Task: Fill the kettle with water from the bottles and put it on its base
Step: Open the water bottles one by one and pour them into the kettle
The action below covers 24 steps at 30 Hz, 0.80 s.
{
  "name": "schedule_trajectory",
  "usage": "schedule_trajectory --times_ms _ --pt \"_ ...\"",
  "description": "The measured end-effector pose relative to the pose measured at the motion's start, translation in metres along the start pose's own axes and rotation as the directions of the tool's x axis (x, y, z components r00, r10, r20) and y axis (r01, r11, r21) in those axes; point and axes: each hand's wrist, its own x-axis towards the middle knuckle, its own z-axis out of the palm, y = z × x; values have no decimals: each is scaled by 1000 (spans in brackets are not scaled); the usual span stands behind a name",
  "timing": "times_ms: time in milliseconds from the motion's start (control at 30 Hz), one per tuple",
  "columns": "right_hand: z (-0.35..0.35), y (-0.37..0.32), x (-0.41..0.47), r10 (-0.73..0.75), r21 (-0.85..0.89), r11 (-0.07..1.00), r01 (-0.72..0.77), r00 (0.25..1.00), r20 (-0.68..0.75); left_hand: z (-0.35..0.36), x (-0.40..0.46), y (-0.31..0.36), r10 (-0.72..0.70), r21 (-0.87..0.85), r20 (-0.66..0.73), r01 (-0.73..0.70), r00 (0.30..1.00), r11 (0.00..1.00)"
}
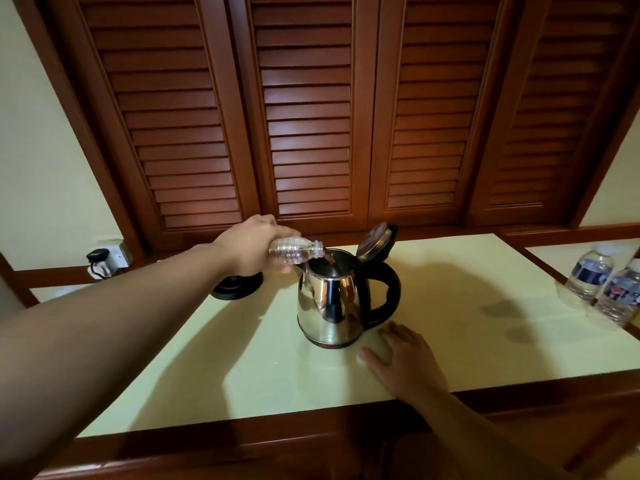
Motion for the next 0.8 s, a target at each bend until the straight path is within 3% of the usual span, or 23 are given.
schedule_trajectory --times_ms 800 --pt "3 4 3 4 9 1000 -3 999 -37 -19 9 6 89 205 59 -100 994 974"
